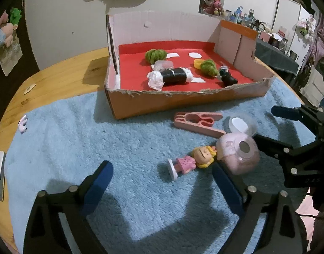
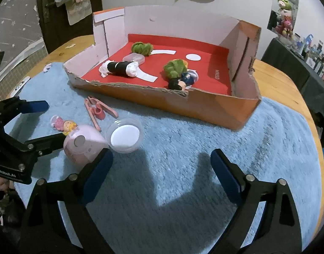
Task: Organize objects
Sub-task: 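Lower the left tool to the blonde doll while the right tool lowers to the white-lidded cup, then grasp the blonde doll with the left tool while the right tool grasps the white-lidded cup, then lift the doll and cup with both tools toward the red-lined box, then carry the doll and cup with both tools over the red floor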
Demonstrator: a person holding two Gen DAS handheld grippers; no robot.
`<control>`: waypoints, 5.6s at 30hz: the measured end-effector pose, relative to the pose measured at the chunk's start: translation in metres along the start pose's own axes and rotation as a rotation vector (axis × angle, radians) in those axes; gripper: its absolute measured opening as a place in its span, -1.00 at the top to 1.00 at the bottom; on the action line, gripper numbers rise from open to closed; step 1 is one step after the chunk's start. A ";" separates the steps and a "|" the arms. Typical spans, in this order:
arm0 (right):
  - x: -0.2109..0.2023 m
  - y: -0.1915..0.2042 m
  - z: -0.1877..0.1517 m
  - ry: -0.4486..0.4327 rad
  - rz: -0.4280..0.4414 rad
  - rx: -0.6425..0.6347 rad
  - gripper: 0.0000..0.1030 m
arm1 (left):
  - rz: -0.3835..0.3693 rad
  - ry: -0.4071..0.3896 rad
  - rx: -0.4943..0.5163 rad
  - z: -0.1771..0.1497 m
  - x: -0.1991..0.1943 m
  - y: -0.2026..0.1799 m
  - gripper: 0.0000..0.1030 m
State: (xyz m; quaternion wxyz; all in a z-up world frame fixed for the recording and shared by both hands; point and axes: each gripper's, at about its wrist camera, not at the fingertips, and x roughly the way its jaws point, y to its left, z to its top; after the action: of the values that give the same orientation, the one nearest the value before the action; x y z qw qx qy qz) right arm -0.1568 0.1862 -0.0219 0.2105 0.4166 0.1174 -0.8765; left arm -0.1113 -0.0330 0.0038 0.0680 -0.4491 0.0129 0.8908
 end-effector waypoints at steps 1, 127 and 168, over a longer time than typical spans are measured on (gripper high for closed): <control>0.001 0.001 0.001 0.002 0.000 -0.004 -0.76 | 0.002 0.003 0.002 0.000 0.001 0.000 -0.84; -0.060 0.026 0.038 -0.169 0.200 0.023 0.25 | -0.142 -0.206 0.001 0.048 -0.065 -0.008 0.59; -0.025 -0.002 0.066 -0.121 0.223 0.086 0.25 | -0.166 -0.154 0.019 0.077 -0.023 -0.010 0.59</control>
State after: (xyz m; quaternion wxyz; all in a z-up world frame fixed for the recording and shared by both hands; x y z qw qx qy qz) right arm -0.1883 0.1701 0.0390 0.2951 0.3822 0.0198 -0.8755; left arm -0.1574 -0.0193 0.0684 0.1466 -0.3781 -0.0211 0.9139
